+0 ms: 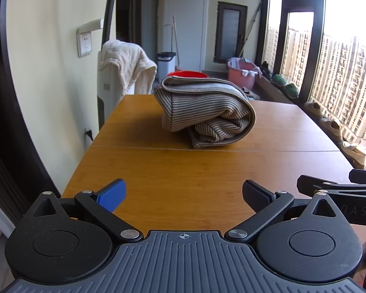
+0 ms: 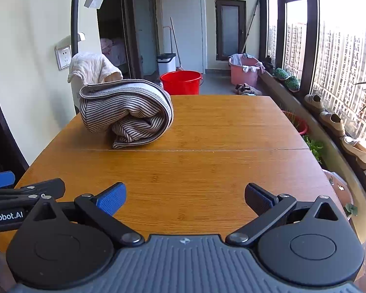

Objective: Fold clothes

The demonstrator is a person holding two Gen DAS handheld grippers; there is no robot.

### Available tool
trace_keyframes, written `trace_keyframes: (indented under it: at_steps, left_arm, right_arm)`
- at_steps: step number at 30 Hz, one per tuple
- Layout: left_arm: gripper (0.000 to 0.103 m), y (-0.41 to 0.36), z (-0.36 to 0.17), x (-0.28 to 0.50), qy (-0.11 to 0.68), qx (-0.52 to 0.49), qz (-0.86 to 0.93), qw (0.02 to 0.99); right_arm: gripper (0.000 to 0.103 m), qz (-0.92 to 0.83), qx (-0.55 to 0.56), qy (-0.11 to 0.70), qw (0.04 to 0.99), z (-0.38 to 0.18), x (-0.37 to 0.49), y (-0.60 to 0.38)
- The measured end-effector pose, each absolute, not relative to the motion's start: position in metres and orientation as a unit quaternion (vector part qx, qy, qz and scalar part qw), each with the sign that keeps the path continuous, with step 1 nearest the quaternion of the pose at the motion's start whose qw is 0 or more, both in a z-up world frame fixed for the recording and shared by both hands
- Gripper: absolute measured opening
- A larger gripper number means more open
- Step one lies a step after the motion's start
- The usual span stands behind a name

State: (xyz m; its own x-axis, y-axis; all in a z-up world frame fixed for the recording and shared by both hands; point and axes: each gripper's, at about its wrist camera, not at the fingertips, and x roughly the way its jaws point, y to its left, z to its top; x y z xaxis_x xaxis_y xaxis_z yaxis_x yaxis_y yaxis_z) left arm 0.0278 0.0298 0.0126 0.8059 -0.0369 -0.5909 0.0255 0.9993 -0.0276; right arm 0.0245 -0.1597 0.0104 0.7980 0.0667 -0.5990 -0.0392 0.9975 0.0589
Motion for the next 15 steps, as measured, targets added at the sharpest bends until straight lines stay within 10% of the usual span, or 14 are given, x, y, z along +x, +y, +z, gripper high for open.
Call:
trace_keyframes:
  at_steps: [15]
  left_arm:
    - [0.103,0.0310,0.0088,0.0276,0.319,-0.012,-0.016,0.947]
  right_arm:
    - [0.103,0.027,0.017,0.319,0.947,0.0091,0.0218,-0.1609]
